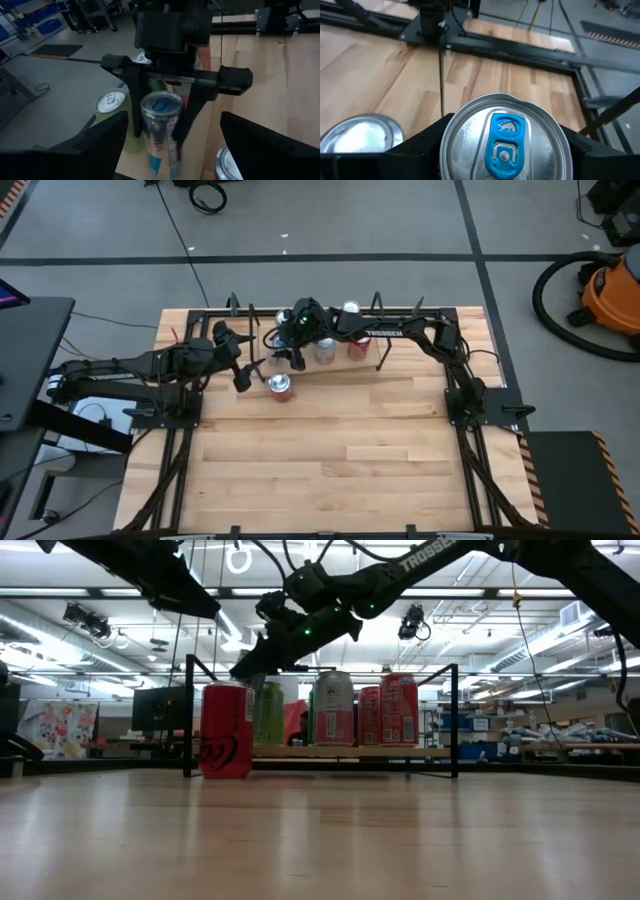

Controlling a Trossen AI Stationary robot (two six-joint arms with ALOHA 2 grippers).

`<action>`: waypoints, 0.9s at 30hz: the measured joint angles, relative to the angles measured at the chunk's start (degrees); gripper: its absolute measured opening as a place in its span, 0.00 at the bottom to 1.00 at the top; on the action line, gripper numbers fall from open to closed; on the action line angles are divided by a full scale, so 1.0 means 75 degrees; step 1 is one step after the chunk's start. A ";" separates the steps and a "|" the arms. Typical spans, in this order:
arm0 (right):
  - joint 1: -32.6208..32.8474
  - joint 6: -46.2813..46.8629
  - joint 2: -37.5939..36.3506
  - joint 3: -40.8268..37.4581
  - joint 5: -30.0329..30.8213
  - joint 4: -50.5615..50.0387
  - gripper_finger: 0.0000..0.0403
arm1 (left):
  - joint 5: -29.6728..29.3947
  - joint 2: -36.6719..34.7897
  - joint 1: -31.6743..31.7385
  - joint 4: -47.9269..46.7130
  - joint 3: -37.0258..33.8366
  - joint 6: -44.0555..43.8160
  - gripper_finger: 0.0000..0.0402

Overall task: Place canned beverage on shelf
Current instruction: Put the blue soda can on the shelf

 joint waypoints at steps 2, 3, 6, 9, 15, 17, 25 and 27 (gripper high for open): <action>0.0000 -0.0002 0.0000 0.0000 -0.0010 -0.0010 0.62 | -0.0003 0.0000 0.0000 0.0010 0.0000 -0.0022 0.82; 0.0003 -0.0005 0.0000 0.0000 0.0007 0.0013 0.62 | -0.0003 0.0000 0.0000 -0.0008 0.0000 -0.0054 0.82; 0.0002 0.0012 -0.0003 0.0000 0.0010 -0.0008 0.62 | -0.0003 0.0000 0.0000 -0.0018 0.0000 -0.0100 0.82; 0.0000 0.0018 -0.0003 0.0000 0.0008 -0.0074 0.62 | -0.0003 0.0001 0.0000 -0.0014 0.0000 -0.0156 0.82; 0.0003 0.0024 -0.0006 -0.0170 -0.0052 -0.0041 0.62 | 0.0005 0.0005 -0.0017 -0.0057 0.0000 -0.0269 0.82; 0.0006 0.0024 -0.0009 -0.0240 -0.0071 0.0025 0.62 | 0.0006 0.0041 -0.0017 -0.0051 0.0000 -0.0342 0.82; 0.0007 0.0027 -0.0020 -0.0367 -0.0076 0.0177 0.63 | 0.0015 0.0186 -0.0019 -0.0047 0.0000 -0.0360 0.82; 0.0012 0.0024 -0.0020 -0.0370 -0.0008 0.0208 0.64 | 0.0017 0.0255 -0.0020 0.0002 0.0008 -0.0363 0.82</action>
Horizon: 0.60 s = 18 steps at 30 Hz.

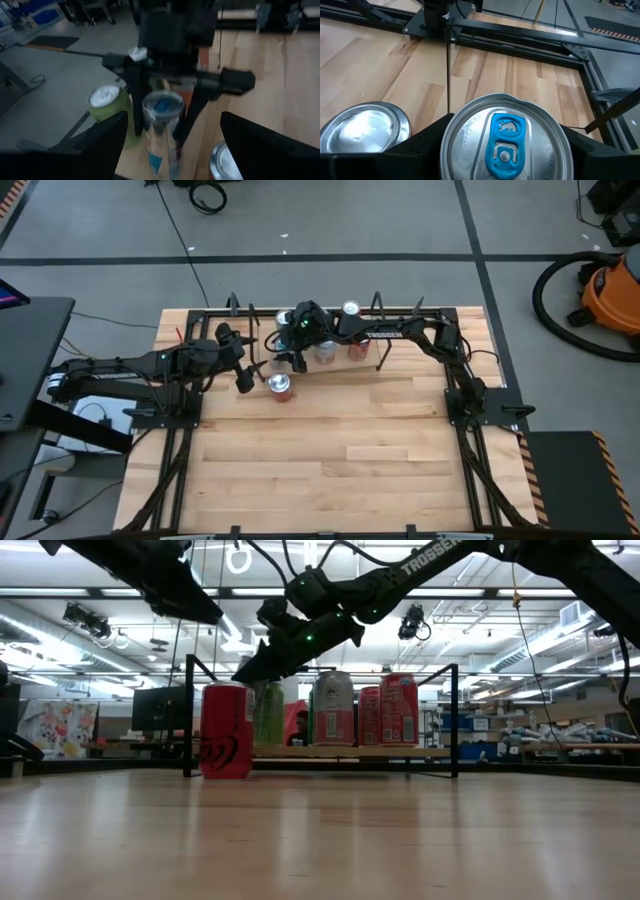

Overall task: Place canned beverage on shelf
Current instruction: Put the blue soda can on the shelf

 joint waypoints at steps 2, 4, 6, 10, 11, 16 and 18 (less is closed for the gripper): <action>0.0000 0.0002 0.0000 -0.0007 0.0031 0.0052 0.67 | 0.0009 0.0007 0.0000 -0.0099 -0.0011 0.0000 0.82; -0.0003 0.0000 0.0000 -0.0009 0.0067 0.0217 0.70 | 0.0009 0.0029 0.0000 -0.0021 -0.0008 0.0000 0.82; -0.0003 -0.0006 -0.0012 0.0002 0.0086 0.0377 0.73 | 0.0009 0.0051 0.0000 -0.0058 -0.0008 0.0000 0.82; -0.0003 -0.0025 -0.0012 0.0109 0.0100 0.0429 0.77 | 0.0009 0.0050 0.0000 -0.0052 -0.0008 0.0023 0.82; -0.0003 -0.0027 -0.0012 0.0142 0.0102 0.0431 0.78 | 0.0009 0.0051 0.0000 -0.0057 -0.0008 0.0025 0.82; -0.0003 -0.0030 -0.0012 0.0342 0.0110 0.0348 0.78 | 0.0009 0.0048 0.0000 -0.0080 -0.0008 0.0032 0.82; -0.0003 -0.0106 -0.0012 0.0401 0.0249 0.0259 0.78 | 0.0009 0.0048 0.0000 -0.0138 -0.0008 0.0029 0.82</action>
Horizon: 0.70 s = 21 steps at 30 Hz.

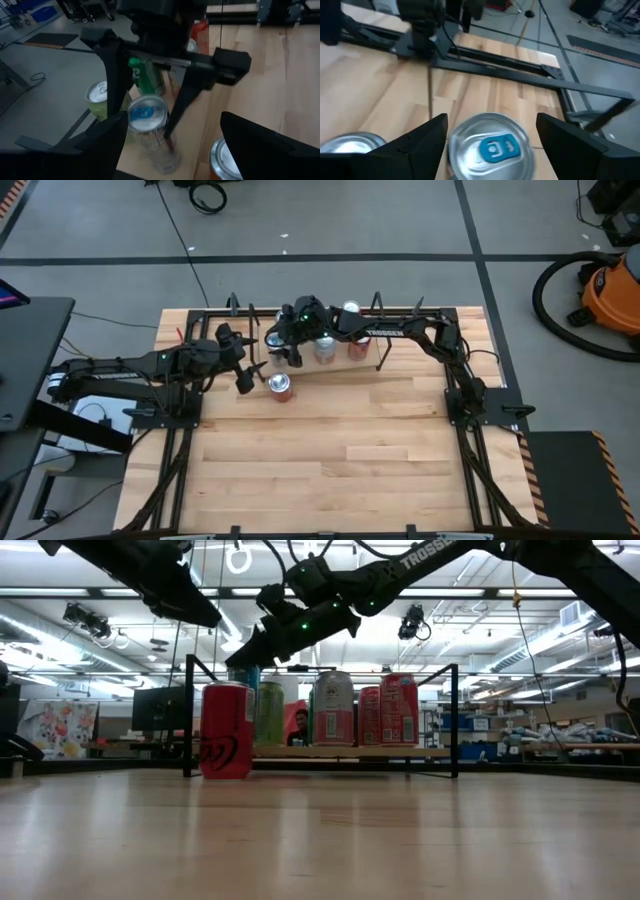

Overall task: Place canned beverage on shelf
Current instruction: Put the blue soda can on the shelf

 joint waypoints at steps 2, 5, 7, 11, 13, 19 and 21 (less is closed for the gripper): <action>0.0000 -0.0122 0.0000 0.0133 0.0076 -0.0263 0.78 | 0.0000 0.0000 0.0000 -0.0138 0.0000 -0.0031 0.82; 0.0000 -0.0181 0.0000 0.0382 0.0094 -0.0570 0.78 | -0.0003 0.0000 0.0000 -0.0259 0.0000 -0.0123 0.82; 0.0000 -0.0262 0.0000 0.0565 0.0095 -0.0880 0.78 | -0.0003 0.0001 0.0000 -0.0318 0.0000 -0.0151 0.82; 0.0038 -0.0679 0.0000 0.0877 0.0314 -0.1842 0.78 | -0.0003 0.0000 0.0000 -0.0342 0.0000 -0.0196 0.82; 0.0060 -0.0777 0.0000 0.0972 0.0392 -0.2193 0.78 | -0.0003 0.0000 0.0000 -0.0362 0.0000 -0.0198 0.82; 0.0175 -0.0779 0.0000 0.1297 0.0536 -0.2897 0.78 | -0.0003 0.0000 0.0000 -0.0361 0.0000 -0.0335 0.82; 0.0247 -0.0706 0.0000 0.1422 0.0848 -0.3024 0.78 | -0.0003 0.0000 0.0000 -0.0360 0.0000 -0.0341 0.82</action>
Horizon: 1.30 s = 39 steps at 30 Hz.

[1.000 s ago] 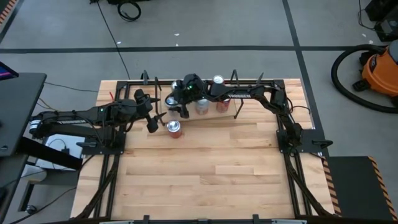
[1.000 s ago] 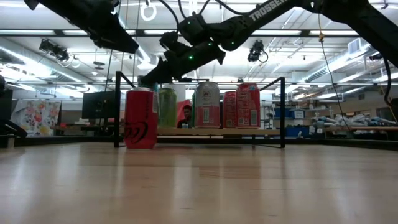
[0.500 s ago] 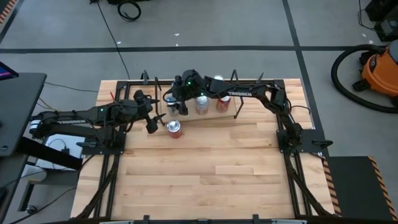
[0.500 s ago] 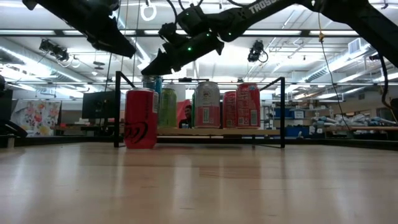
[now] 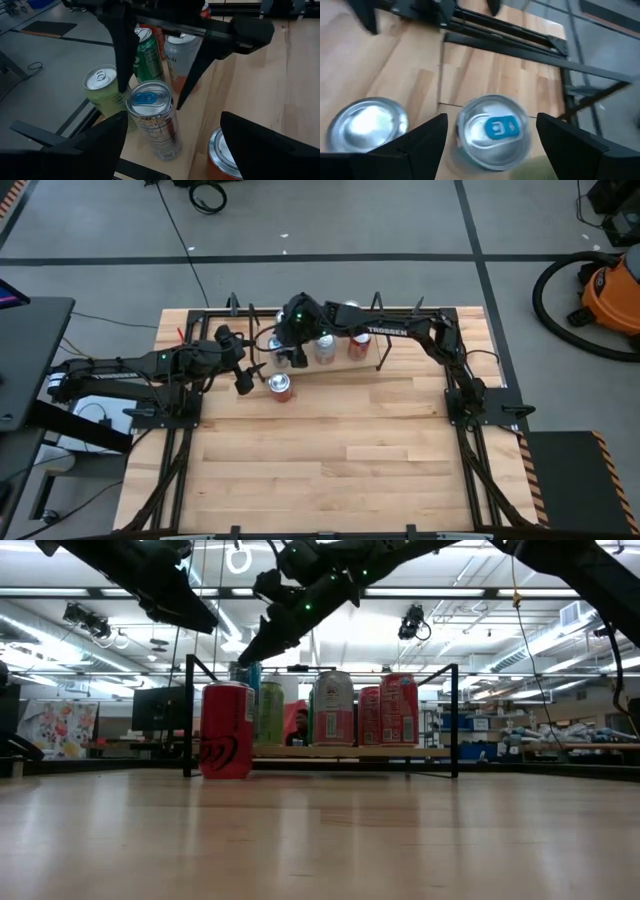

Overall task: Place canned beverage on shelf
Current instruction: Put the blue soda can on the shelf

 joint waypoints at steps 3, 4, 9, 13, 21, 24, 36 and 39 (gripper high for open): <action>0.0126 0.0313 0.0000 0.0186 0.0541 -0.0325 0.78 | 0.0002 0.0000 0.0000 0.0000 0.0000 -0.0035 0.82; 0.0168 0.0328 0.0000 0.0263 0.0621 -0.0452 0.78 | 0.0000 0.0000 0.0000 -0.0004 0.0000 -0.0035 0.82; 0.0302 0.0141 0.0000 0.0534 0.0955 -0.1044 0.78 | 0.0003 0.0000 0.0000 -0.0028 0.0000 -0.0059 0.82; 0.0296 0.0067 0.0000 0.0745 0.1005 -0.1721 0.78 | 0.0154 0.0000 0.0001 -0.0214 0.0000 -0.0140 0.82; 0.0262 -0.0013 -0.0073 0.0756 0.1120 -0.2152 0.78 | -0.0105 0.0012 0.0140 0.0108 0.0000 -0.0060 0.82; 0.0253 -0.0011 -0.0084 0.0417 0.1167 -0.1657 0.76 | -0.0414 0.0252 0.0312 0.0379 0.0008 -0.0075 0.82; 0.0272 0.0178 -0.0152 -0.0232 0.1406 -0.1078 0.72 | -0.1216 0.1528 0.0870 0.1141 0.0003 0.0383 0.82; 0.0237 0.0165 -0.0152 -0.0232 0.1401 -0.0829 0.72 | -0.1213 0.1636 0.0912 0.1196 0.0000 0.0490 0.82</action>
